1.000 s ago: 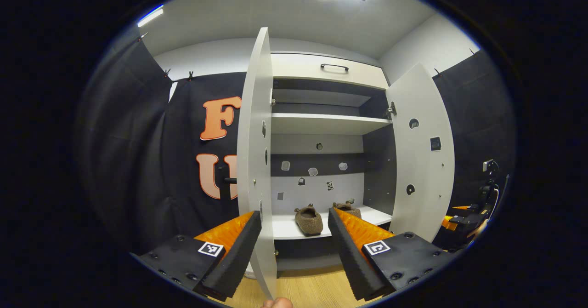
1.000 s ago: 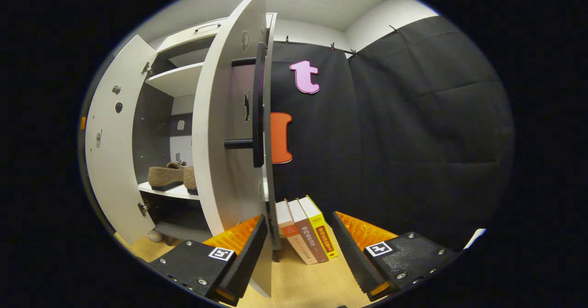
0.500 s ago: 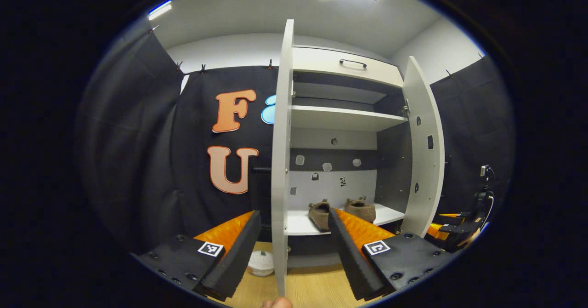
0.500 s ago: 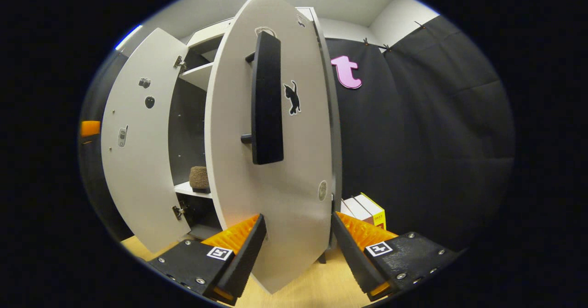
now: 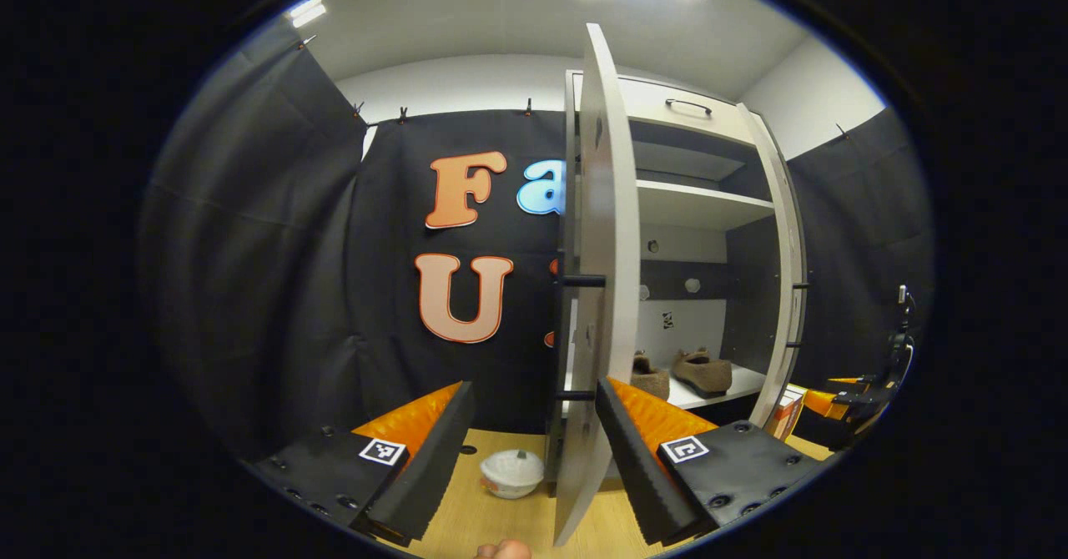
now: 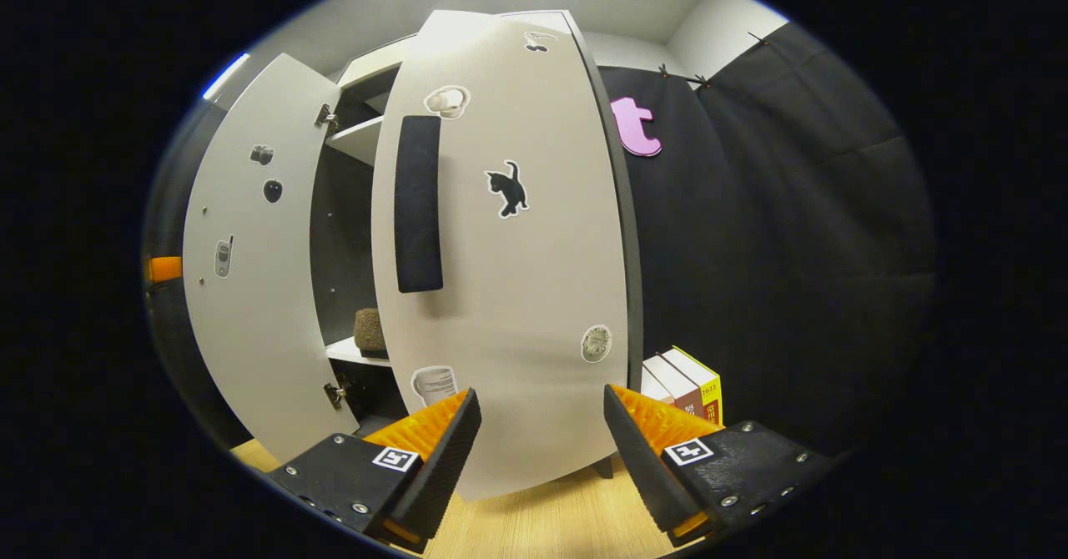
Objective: Grab one shoe with the right hand and put it into the shoe cabinet, grab the other shoe with the left hand and put it into the shoe cabinet; then close the right door with the right hand and the left door with the left hand.
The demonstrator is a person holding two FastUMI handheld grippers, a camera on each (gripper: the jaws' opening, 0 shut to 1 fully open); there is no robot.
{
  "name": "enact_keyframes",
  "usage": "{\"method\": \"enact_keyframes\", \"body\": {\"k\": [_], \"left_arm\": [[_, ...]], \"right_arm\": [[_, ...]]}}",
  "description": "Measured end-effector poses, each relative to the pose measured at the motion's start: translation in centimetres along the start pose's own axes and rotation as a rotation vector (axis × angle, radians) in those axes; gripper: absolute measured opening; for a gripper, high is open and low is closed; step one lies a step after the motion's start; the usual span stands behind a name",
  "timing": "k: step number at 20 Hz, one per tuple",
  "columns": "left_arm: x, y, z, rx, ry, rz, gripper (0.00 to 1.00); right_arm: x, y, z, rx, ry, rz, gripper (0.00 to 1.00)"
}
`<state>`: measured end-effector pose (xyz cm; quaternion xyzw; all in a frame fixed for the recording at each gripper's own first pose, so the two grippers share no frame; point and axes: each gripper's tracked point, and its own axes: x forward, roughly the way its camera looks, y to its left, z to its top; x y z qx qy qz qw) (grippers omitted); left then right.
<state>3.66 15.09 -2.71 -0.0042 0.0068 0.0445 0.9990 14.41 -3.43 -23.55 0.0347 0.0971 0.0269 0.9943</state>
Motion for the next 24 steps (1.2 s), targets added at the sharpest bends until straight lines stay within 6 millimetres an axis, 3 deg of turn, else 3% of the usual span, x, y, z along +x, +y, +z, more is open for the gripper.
{"method": "enact_keyframes", "body": {"k": [6, 12, 19, 21, 24], "left_arm": [[1.1, 3.9, -2.1, 0.045, -0.017, 0.043, 0.94], [4.1, 5.8, -5.5, 0.059, 0.01, 0.067, 0.96], [6.9, 3.8, -8.5, 0.028, 0.059, -0.009, 0.97], [7.0, 2.6, -8.6, 0.014, 0.059, -0.043, 0.96], [6.7, 2.3, -8.3, 0.036, 0.047, -0.046, 0.95]], "right_arm": [[-0.3, 1.4, 0.8, -0.028, -0.015, 0.016, 0.92], [-1.5, 2.6, 1.7, -0.054, -0.03, 0.042, 0.92], [-2.5, 2.9, 2.7, -0.085, -0.057, 0.052, 0.92], [-2.4, 2.9, 2.6, -0.084, -0.055, 0.057, 0.92], [-2.5, 2.8, 2.3, -0.084, -0.049, 0.056, 0.92]]}}
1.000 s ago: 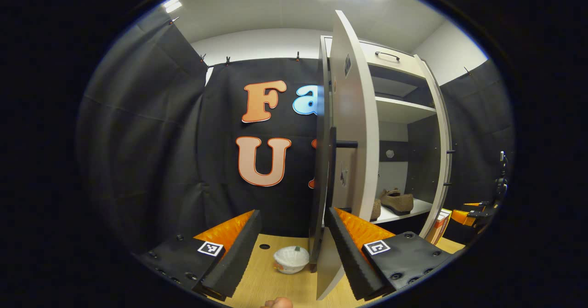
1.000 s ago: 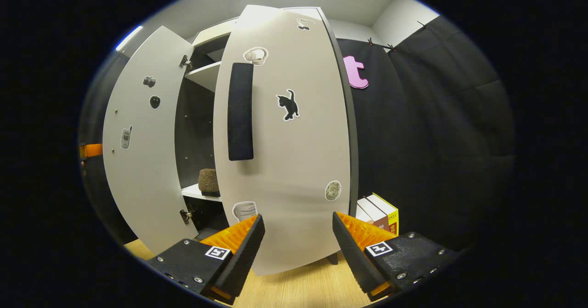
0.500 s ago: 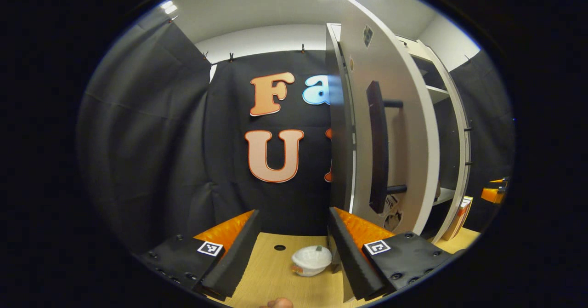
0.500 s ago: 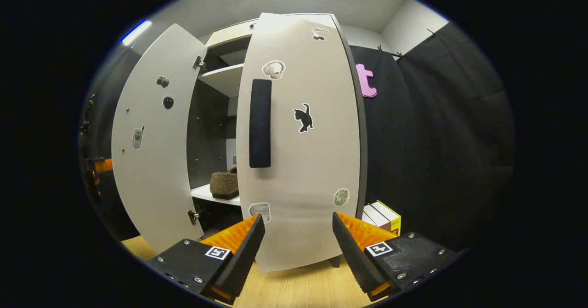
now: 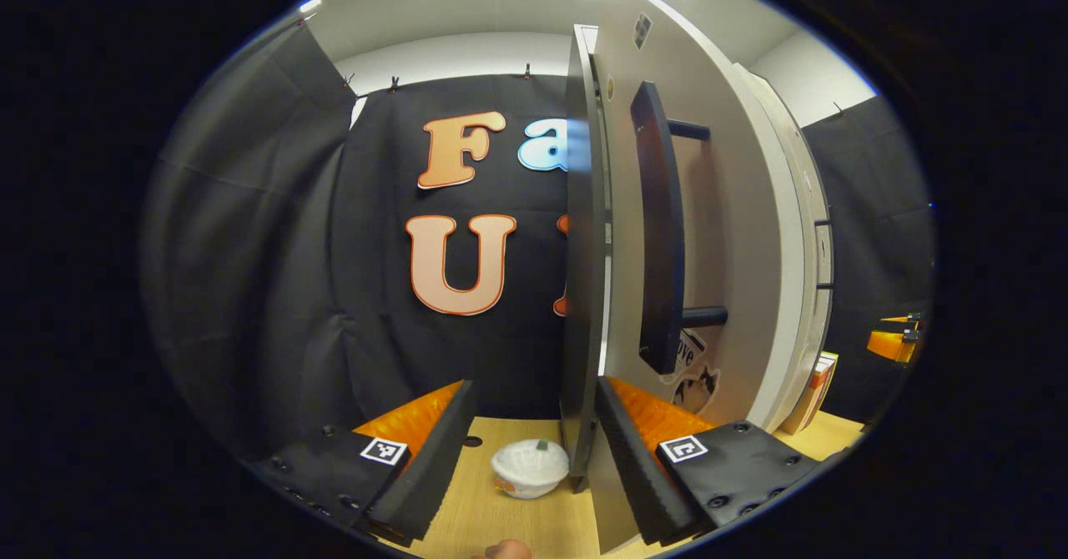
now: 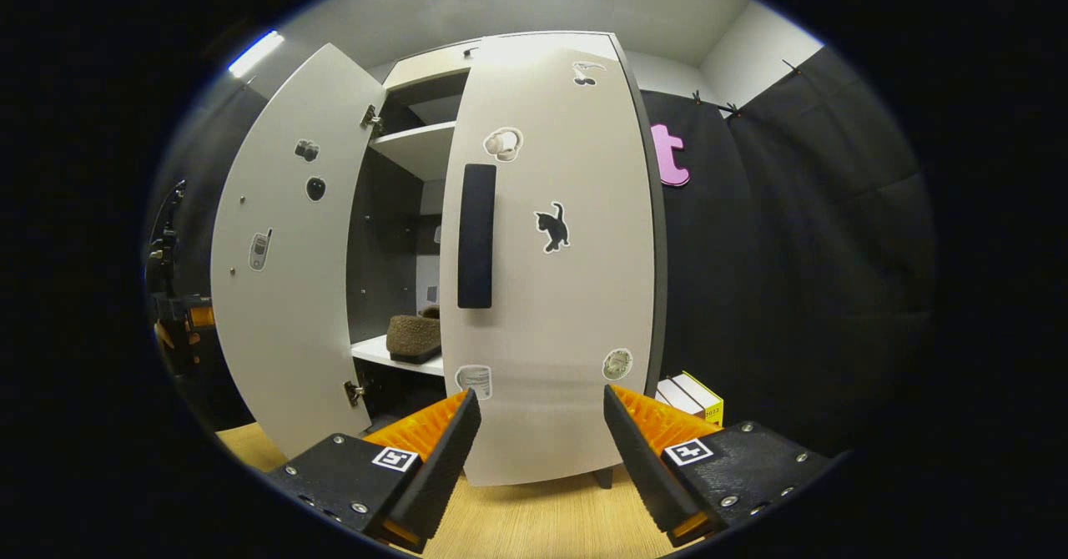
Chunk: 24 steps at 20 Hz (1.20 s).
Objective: Grab one shoe with the right hand and put it into the shoe cabinet, grab the other shoe with the left hand and put it into the shoe cabinet; then close the right door with the right hand and the left door with the left hand.
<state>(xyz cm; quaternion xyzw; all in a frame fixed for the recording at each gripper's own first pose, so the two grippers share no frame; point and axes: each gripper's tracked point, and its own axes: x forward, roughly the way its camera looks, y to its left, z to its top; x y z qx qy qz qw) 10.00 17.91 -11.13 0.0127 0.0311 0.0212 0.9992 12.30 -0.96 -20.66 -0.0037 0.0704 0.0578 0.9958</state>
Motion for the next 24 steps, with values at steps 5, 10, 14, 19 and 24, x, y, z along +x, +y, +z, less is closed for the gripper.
{"method": "enact_keyframes", "body": {"k": [5, 10, 14, 19, 24], "left_arm": [[0.2, -1.7, 0.2, -0.005, 0.005, -0.042, 0.92], [-0.1, -6.6, 0.2, -0.052, 0.018, -0.162, 0.91], [0.5, -9.9, 0.5, -0.004, 0.006, -0.195, 0.9], [1.9, -12.8, 0.8, -0.011, -0.003, -0.231, 0.91], [5.0, -16.4, 0.2, -0.043, 0.015, -0.303, 0.92]], "right_arm": [[0.2, -0.3, -0.5, 0.037, 0.008, 0.006, 0.92], [0.1, -0.6, -0.4, 0.045, 0.003, 0.004, 0.92], [-0.7, -1.3, -0.2, 0.045, -0.006, -0.002, 0.92], [-0.9, -2.5, 0.5, 0.042, -0.022, -0.022, 0.92], [-1.3, -4.1, 0.8, 0.049, -0.032, -0.046, 0.92]]}}
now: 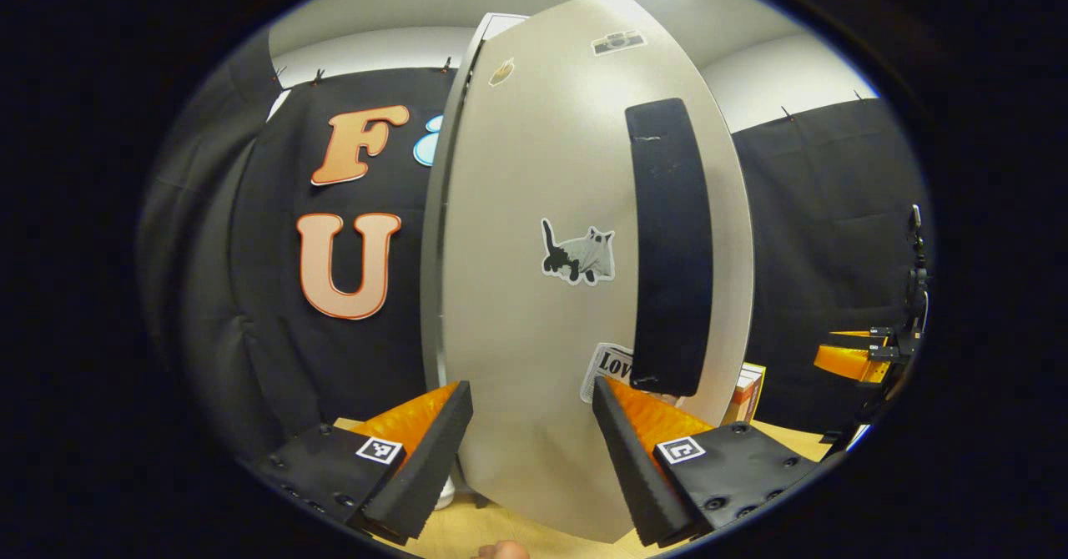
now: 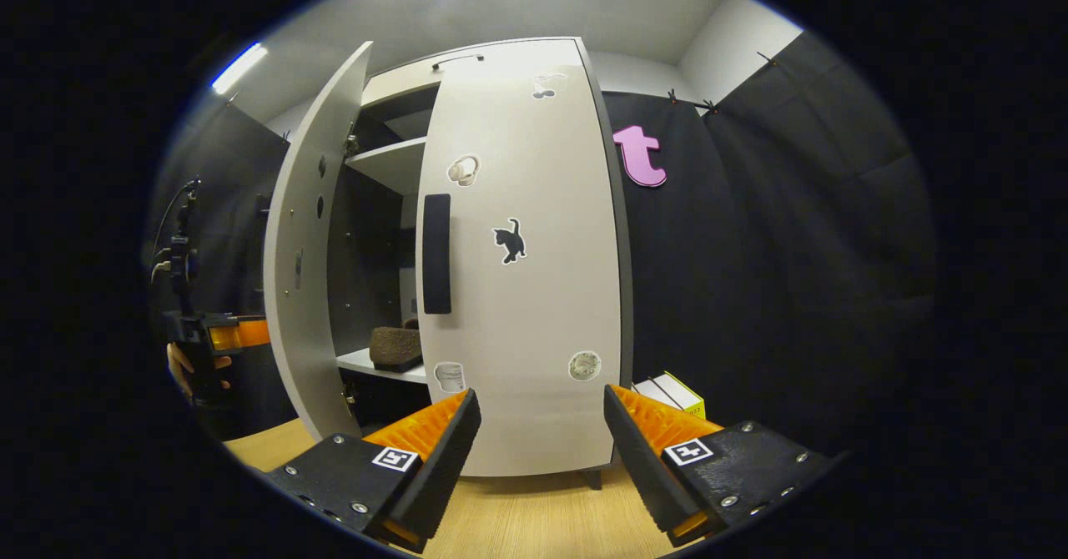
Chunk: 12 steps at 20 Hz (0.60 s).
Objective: Grab one shoe with the right hand and put it into the shoe cabinet, grab the other shoe with the left hand and put it into the shoe cabinet; then close the right door with the right hand and the left door with the left hand.
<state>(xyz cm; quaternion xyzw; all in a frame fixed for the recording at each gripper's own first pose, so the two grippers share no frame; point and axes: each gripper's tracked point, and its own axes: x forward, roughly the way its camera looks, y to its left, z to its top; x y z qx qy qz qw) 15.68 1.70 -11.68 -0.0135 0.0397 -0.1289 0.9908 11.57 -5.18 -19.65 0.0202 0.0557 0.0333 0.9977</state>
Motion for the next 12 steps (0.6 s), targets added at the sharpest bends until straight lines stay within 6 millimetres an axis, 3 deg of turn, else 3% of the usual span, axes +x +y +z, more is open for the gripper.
{"method": "enact_keyframes", "body": {"k": [4, 5, 9, 12], "left_arm": [[4.0, -2.0, -0.8, 0.003, 0.023, -0.004, 0.92], [4.8, -2.3, -0.9, 0.013, 0.032, 0.002, 0.95], [5.4, -3.0, -1.7, 0.006, 0.033, 0.018, 0.93], [5.9, -2.2, -2.2, -0.006, 0.031, 0.048, 0.96]], "right_arm": [[-0.3, -1.9, -0.1, 0.004, -0.002, -0.029, 0.92], [-0.2, -2.3, -0.1, 0.005, -0.004, -0.035, 0.92], [-0.1, -4.0, 0.0, 0.002, -0.003, -0.063, 0.92], [0.8, -4.6, -0.5, 0.006, 0.006, -0.075, 0.92]]}}
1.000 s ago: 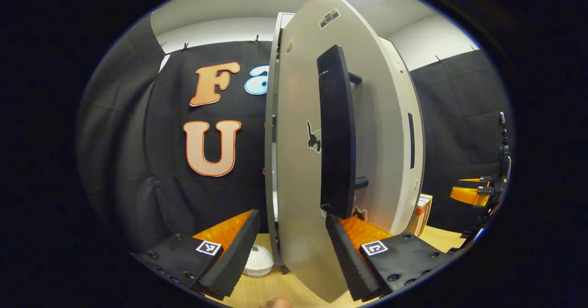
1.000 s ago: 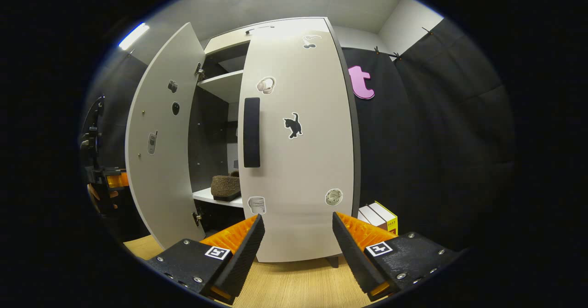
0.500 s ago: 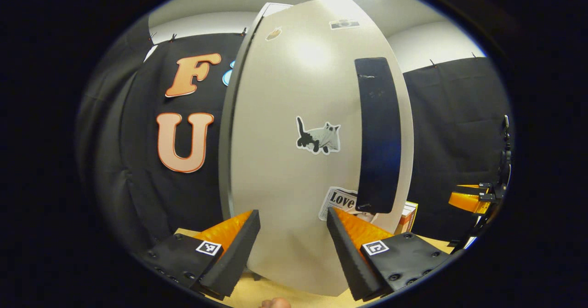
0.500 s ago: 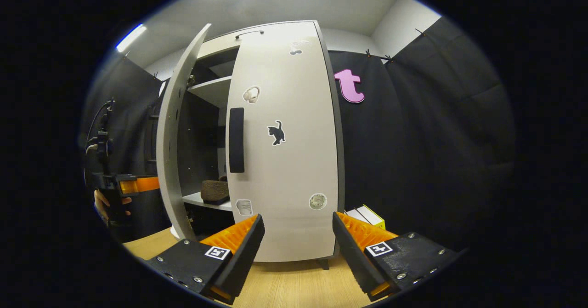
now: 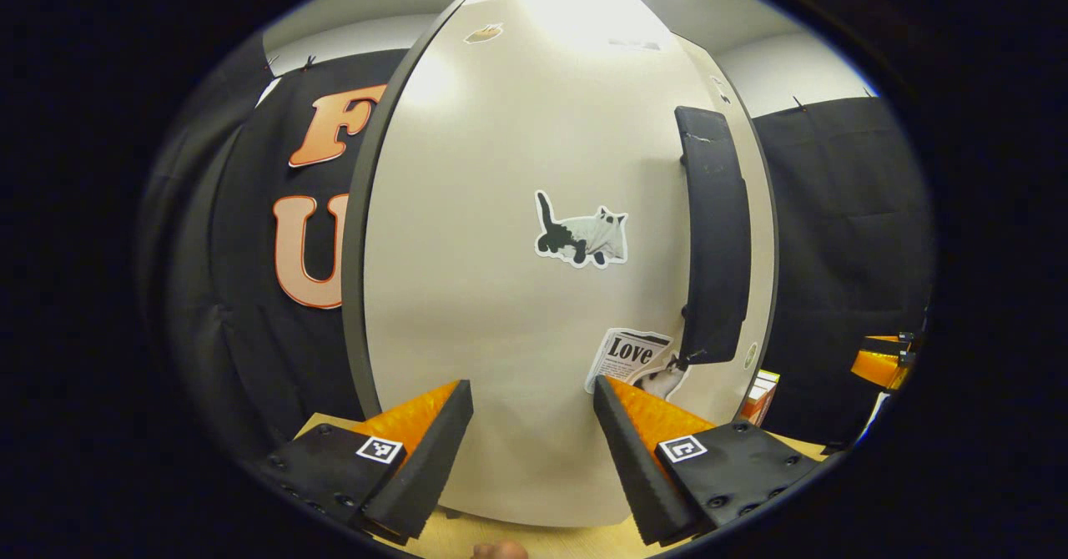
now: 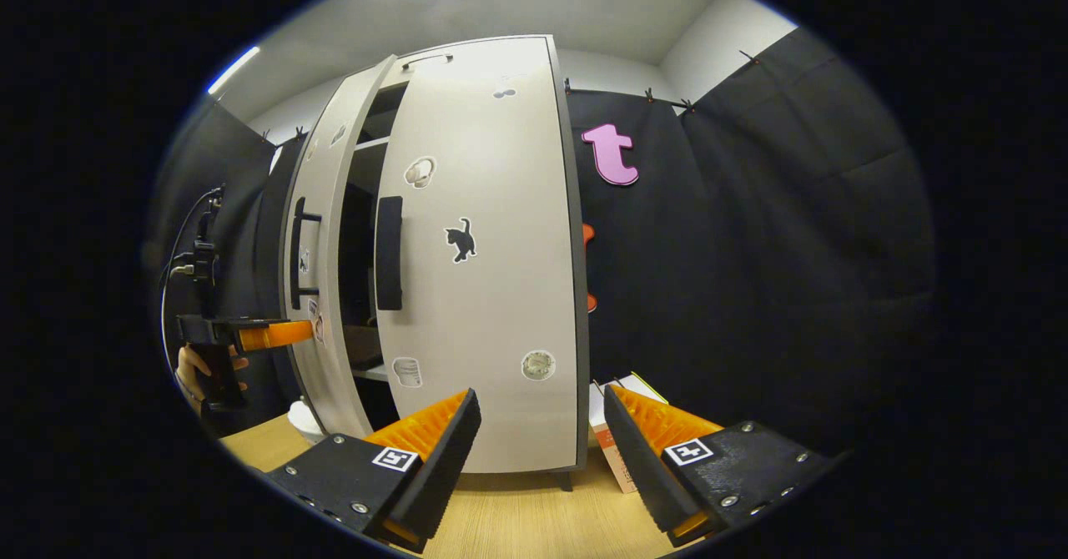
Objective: Grab one shoe with the right hand and put it into the shoe cabinet, grab the other shoe with the left hand and put it into the shoe cabinet; then close the right door with the right hand and the left door with the left hand.
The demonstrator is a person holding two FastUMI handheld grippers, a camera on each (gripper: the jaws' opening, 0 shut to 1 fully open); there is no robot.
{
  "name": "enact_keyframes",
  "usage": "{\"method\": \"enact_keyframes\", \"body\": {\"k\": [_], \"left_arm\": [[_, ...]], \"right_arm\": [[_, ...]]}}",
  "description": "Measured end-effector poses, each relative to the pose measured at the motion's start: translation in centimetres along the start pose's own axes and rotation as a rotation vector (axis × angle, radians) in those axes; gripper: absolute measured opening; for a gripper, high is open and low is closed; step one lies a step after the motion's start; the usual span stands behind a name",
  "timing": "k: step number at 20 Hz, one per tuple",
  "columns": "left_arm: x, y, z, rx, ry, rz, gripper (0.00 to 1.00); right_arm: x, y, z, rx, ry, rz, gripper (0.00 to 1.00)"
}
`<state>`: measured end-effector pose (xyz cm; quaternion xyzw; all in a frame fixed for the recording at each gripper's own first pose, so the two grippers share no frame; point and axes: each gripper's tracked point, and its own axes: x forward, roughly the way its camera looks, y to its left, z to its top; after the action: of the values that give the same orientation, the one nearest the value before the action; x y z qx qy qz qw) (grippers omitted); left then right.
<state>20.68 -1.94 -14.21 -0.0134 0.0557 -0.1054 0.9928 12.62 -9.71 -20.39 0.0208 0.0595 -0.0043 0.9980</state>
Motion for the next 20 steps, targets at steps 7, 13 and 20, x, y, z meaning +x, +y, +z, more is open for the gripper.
{"method": "enact_keyframes", "body": {"k": [7, 13, 20], "left_arm": [[2.1, -0.6, -0.9, 0.025, 0.007, 0.048, 0.96], [3.0, -0.7, -1.6, 0.036, 0.003, 0.123, 0.94], [-0.8, -0.7, 0.7, -0.002, -0.016, 0.125, 0.96]], "right_arm": [[2.6, -1.0, -1.1, -0.004, 0.033, -0.021, 0.92], [4.6, -2.0, -1.7, -0.007, 0.056, -0.048, 0.92], [3.9, -1.9, 1.9, -0.011, 0.04, -0.054, 0.92]]}}
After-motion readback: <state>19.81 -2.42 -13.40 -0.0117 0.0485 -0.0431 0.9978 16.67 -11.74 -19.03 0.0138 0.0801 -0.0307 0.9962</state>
